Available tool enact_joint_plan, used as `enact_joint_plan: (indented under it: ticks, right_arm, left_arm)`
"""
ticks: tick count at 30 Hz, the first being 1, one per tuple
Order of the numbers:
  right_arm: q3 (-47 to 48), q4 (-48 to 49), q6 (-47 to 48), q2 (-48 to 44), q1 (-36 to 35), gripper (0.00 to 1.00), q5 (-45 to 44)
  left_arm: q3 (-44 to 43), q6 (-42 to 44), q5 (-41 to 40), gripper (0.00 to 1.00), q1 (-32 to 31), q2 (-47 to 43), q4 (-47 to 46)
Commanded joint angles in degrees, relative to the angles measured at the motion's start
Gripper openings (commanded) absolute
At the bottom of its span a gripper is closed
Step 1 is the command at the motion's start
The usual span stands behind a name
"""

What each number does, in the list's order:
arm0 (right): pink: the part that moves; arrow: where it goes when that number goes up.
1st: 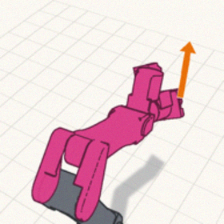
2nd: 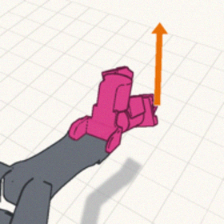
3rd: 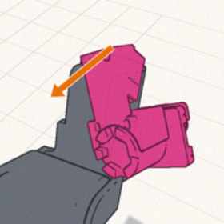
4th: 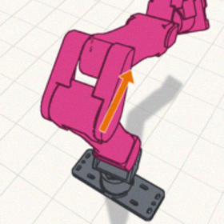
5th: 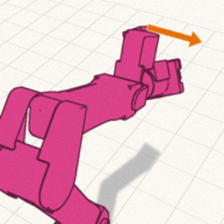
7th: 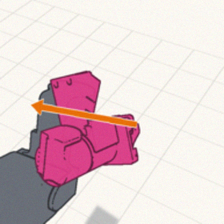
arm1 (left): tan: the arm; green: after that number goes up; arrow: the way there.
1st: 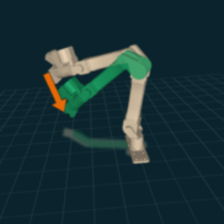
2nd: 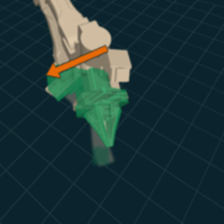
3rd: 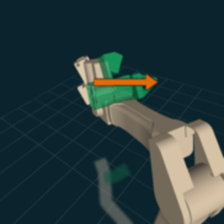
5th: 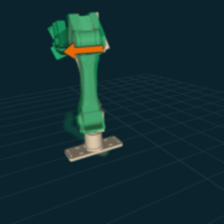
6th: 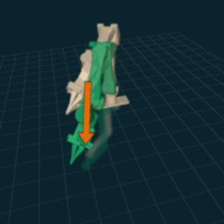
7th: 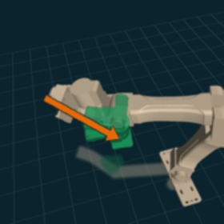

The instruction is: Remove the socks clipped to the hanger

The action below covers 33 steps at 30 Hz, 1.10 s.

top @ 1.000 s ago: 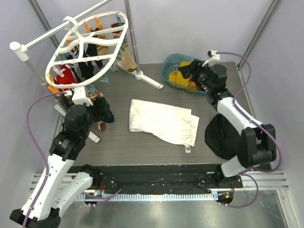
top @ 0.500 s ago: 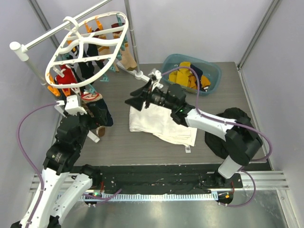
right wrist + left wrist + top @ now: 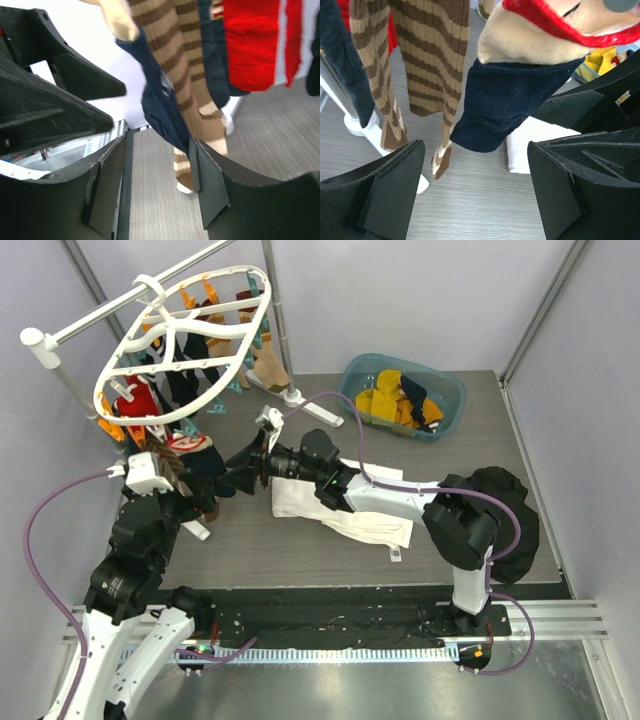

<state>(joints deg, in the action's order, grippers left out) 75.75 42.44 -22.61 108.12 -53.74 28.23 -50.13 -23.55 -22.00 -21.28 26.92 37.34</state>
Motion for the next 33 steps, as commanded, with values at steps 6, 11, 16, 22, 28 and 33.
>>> enact_joint_plan:
  ticks: [6, 11, 16, 22, 28, 33]
  right_arm:
    - [7.4, 3.9, 1.3, 3.6, -1.9, 0.55, -1.3]
    - [8.7, 4.5, 1.1, 3.9, -2.0, 0.33, -1.9]
    - [10.0, 4.3, 1.3, 4.6, -2.1, 0.42, -2.2]
    - [10.4, 4.4, 1.2, 4.8, -2.6, 0.01, -1.9]
    - [9.5, -0.3, 0.1, 0.7, -2.6, 0.01, -4.8]
    - [3.5, 0.4, 0.6, -6.4, -2.6, 0.01, -7.5]
  left_arm:
    - [0.3, 0.3, -1.6, 0.88, 0.3, -0.9, -0.1]
    - [0.3, 0.1, -1.4, 0.88, 0.2, -1.0, 0.1]
    - [-0.1, -0.2, -1.1, 0.88, 0.2, -1.2, 0.2]
    - [-0.3, -0.2, -0.9, 0.88, 0.2, -0.9, 0.2]
    - [0.0, 0.0, 1.0, 0.88, 0.3, -0.9, -0.5]
    - [0.9, -0.4, 4.7, 0.88, 0.2, -0.7, -2.1]
